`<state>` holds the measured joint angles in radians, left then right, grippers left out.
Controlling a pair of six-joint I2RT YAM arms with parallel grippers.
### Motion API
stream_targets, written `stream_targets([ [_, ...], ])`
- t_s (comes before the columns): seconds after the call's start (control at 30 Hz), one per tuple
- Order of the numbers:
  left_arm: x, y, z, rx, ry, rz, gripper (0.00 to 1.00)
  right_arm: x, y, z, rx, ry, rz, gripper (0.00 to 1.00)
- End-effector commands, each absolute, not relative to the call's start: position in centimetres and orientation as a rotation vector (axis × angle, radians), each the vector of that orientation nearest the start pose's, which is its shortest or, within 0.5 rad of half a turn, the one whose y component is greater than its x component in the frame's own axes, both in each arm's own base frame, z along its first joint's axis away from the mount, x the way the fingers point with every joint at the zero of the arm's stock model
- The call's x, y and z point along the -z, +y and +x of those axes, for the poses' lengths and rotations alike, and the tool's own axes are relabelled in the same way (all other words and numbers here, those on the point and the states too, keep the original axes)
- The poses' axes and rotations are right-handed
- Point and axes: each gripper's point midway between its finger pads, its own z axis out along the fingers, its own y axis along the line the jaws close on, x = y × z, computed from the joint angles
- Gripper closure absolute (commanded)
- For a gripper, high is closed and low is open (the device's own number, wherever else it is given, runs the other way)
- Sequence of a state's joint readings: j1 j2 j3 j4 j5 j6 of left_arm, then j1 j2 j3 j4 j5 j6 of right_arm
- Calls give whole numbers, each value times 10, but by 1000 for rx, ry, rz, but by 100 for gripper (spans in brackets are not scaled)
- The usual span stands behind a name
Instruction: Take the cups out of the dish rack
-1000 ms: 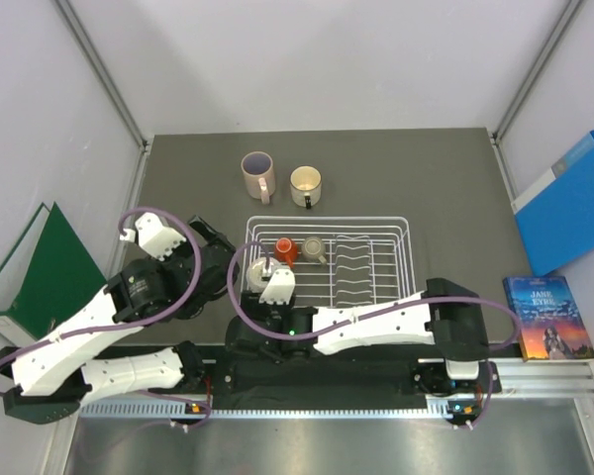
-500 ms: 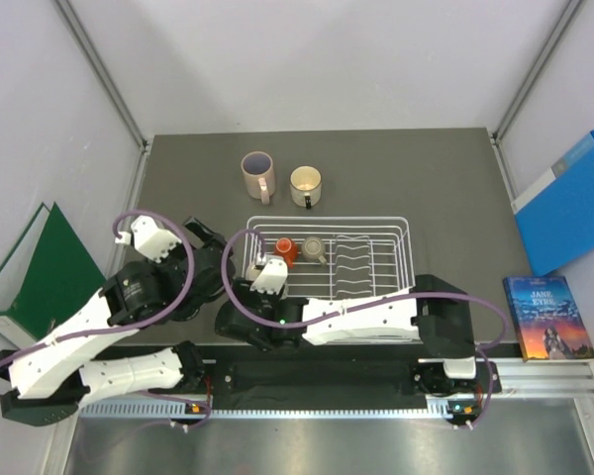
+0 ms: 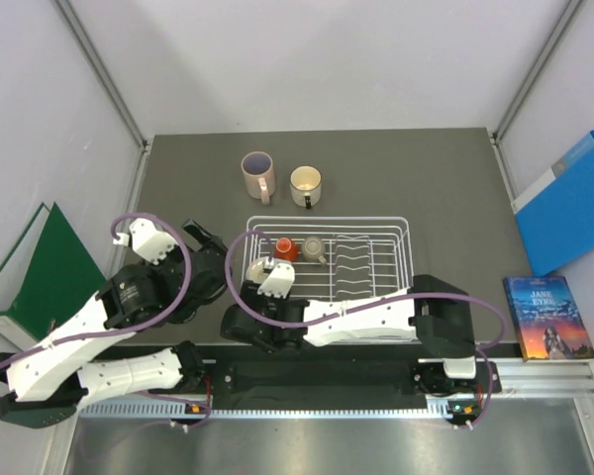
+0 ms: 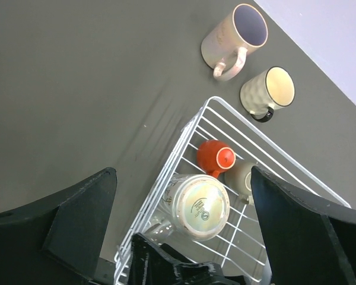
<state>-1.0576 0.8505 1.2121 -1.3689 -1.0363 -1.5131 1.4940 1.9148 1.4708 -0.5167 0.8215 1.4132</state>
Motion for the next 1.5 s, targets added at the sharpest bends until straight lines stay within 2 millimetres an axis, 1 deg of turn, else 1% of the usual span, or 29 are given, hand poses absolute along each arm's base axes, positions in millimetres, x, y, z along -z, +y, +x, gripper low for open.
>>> stream_targets([
  [0.0, -279, -70, 189, 180, 1892, -713, 1, -143, 452, 139, -612, 2178, 300, 43],
  [0.03, -279, -72, 190, 181, 1894, -710, 1, -141, 447, 139, -609, 2181, 309, 43],
  [0.13, -278, -74, 190, 182, 1899, -700, 1, -139, 441, 139, -621, 2176, 325, 43],
  [0.3, -275, -78, 191, 182, 1907, -690, 1, -138, 444, 139, -632, 2171, 319, 44],
  [0.33, -275, -78, 192, 181, 1907, -689, 1, -140, 446, 139, -641, 2168, 313, 45],
  [0.37, -275, -78, 192, 184, 1908, -686, 1, -147, 451, 140, -670, 2146, 292, 44],
  [0.53, -276, -80, 192, 195, 1905, -681, 1, -169, 452, 139, -712, 2094, 280, 44],
  [0.6, -276, -80, 192, 195, 1905, -680, 1, -174, 451, 138, -712, 2086, 282, 44],
  [0.67, -276, -80, 193, 196, 1905, -679, 1, -174, 448, 138, -709, 2086, 285, 43],
  [0.77, -275, -81, 193, 198, 1904, -682, 1, -168, 445, 137, -693, 2099, 292, 43],
  [0.93, -273, -82, 193, 198, 1907, -681, 1, -149, 442, 140, -635, 2136, 289, 43],
  [1.0, -271, -83, 193, 194, 1911, -678, 1, -144, 444, 139, -629, 2151, 282, 43],
  [1.17, -270, -83, 193, 189, 1915, -673, 1, -135, 449, 143, -611, 2165, 283, 43],
  [1.27, -271, -81, 192, 187, 1913, -673, 1, -126, 452, 145, -594, 2178, 279, 43],
  [1.4, -270, -79, 192, 183, 1910, -676, 1, -112, 457, 145, -571, 2194, 281, 45],
  [1.47, -269, -78, 191, 180, 1910, -677, 1, -109, 458, 146, -564, 2194, 296, 46],
])
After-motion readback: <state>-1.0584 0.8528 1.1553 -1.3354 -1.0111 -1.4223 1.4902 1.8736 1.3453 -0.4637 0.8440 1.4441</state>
